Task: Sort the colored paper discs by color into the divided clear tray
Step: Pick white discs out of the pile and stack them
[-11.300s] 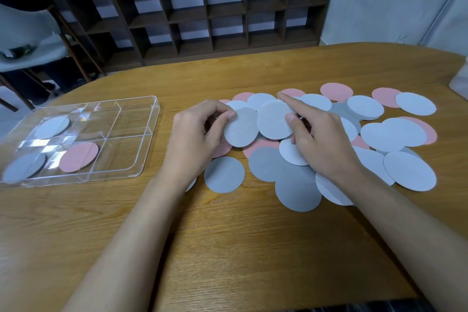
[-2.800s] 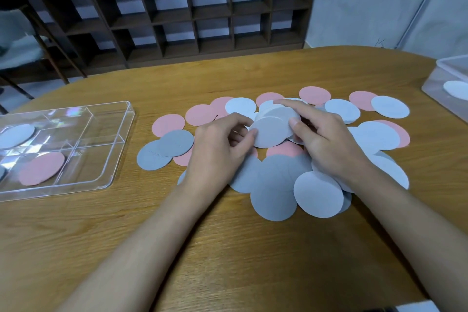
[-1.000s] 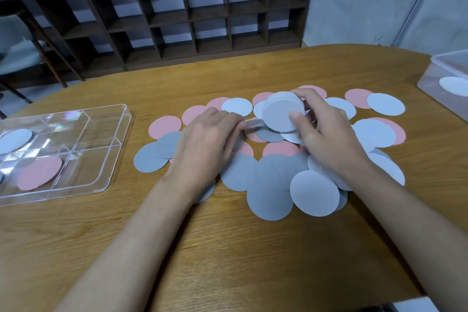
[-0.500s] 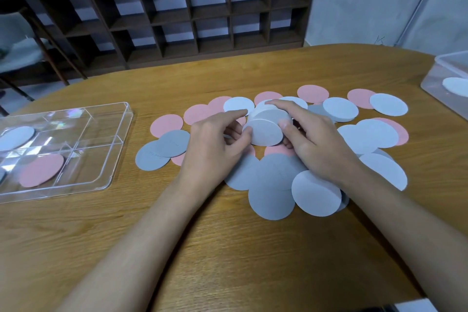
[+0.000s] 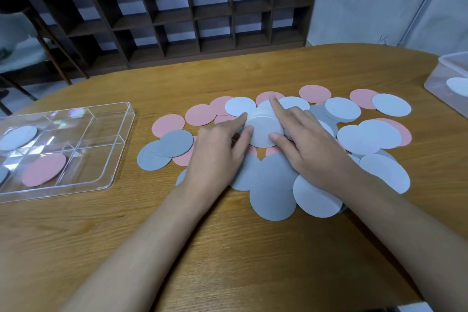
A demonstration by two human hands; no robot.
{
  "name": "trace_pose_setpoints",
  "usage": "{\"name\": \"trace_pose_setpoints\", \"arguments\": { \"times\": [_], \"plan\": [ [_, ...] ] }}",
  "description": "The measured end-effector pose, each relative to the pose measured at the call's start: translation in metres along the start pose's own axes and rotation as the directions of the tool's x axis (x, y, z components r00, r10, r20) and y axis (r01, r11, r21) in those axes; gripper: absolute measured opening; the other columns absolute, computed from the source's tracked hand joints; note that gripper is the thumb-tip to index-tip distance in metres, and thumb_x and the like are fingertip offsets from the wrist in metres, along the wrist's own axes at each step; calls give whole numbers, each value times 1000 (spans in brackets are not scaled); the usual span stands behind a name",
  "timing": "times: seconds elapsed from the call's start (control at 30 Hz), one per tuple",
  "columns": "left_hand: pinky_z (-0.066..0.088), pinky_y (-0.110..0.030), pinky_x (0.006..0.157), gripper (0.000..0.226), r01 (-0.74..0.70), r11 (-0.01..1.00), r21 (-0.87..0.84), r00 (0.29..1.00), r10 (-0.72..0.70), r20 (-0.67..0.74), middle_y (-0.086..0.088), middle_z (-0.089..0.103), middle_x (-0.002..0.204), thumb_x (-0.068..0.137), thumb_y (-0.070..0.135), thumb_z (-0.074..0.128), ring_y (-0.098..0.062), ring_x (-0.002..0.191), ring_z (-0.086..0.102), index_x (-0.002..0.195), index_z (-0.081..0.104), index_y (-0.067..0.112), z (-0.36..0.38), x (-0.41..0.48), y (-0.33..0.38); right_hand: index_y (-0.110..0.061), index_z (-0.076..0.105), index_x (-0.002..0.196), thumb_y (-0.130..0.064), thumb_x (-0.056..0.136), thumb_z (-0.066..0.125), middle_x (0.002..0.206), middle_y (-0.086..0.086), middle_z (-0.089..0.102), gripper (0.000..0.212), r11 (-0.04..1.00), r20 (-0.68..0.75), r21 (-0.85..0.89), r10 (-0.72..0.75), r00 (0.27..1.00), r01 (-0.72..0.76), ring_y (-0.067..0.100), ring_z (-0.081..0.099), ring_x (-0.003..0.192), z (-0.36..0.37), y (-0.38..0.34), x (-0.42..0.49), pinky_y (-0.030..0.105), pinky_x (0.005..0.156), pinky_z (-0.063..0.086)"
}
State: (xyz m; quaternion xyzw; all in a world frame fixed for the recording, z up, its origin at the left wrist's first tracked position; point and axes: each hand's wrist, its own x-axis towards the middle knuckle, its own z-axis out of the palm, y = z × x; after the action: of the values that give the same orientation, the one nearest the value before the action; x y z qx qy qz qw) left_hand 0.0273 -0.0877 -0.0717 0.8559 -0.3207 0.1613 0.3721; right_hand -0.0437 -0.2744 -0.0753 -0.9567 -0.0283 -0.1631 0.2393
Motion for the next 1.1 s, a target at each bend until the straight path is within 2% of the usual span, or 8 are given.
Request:
{"name": "trace_pose_setpoints", "arguments": {
  "times": [0.13,0.27,0.33,0.43,0.63,0.77,0.93,1.1],
  "plan": [
    [40,-34,57,17,29,999,-24,999,-29,14,3,49,54,101,20,61,-25,57,43,95,69,7,3,-2,-1,-16,51,152,-22,105,53,100,0,58,47,987,-143,141,-52,988,72,9,50,90,0,2,1,15,81,40],
    [56,-28,76,16,57,993,-105,998,-56,10,3,77,78,96,20,71,-13,73,71,111,76,16,-1,-3,2,-17,58,145,-16,104,58,103,-11,59,41,984,-142,167,-42,989,65,-1,51,87,-3,2,1,5,82,36],
    [57,-21,85,26,85,983,-165,996,-83,22,5,80,89,92,18,77,-3,84,74,118,76,19,-5,-1,2,-22,59,139,-20,103,59,110,-9,66,36,982,-123,190,15,992,8,2,56,88,-7,2,1,11,83,42],
    [58,-24,82,23,80,973,-218,996,-70,53,7,77,85,88,18,81,-6,81,73,111,75,21,-8,0,0,-30,57,126,-28,101,61,98,-1,67,26,974,-85,214,91,992,-71,8,60,84,-12,3,1,31,73,51],
    [59,-36,77,23,9,970,-243,995,15,94,6,73,83,88,18,80,-13,80,71,108,70,20,-14,-2,-4,-34,56,126,-32,102,60,106,-13,62,24,983,-68,179,43,997,-30,11,57,84,-20,-1,-7,16,69,43],
    [57,-30,72,23,-44,976,-211,997,56,51,7,70,81,87,19,81,-12,76,68,107,69,19,-28,-4,-6,-36,56,123,-33,102,61,106,-15,63,22,981,-78,195,24,997,-8,12,57,86,-24,-16,-8,22,68,44],
    [55,-27,67,23,-60,982,-181,997,68,41,3,71,79,85,17,81,-16,66,65,102,67,17,-70,-18,-17,-34,60,118,-32,99,65,97,-15,64,20,959,-52,281,-13,999,27,12,57,74,-16,-52,1,17,64,40],
    [52,-21,66,22,14,994,-112,999,-8,54,6,73,80,84,21,83,-10,65,66,101,71,25,-145,-38,-39,-28,62,117,-26,98,69,93,-13,68,21,924,-8,371,-94,996,90,7,57,70,0,-114,17,13,65,41]
  ]
}}
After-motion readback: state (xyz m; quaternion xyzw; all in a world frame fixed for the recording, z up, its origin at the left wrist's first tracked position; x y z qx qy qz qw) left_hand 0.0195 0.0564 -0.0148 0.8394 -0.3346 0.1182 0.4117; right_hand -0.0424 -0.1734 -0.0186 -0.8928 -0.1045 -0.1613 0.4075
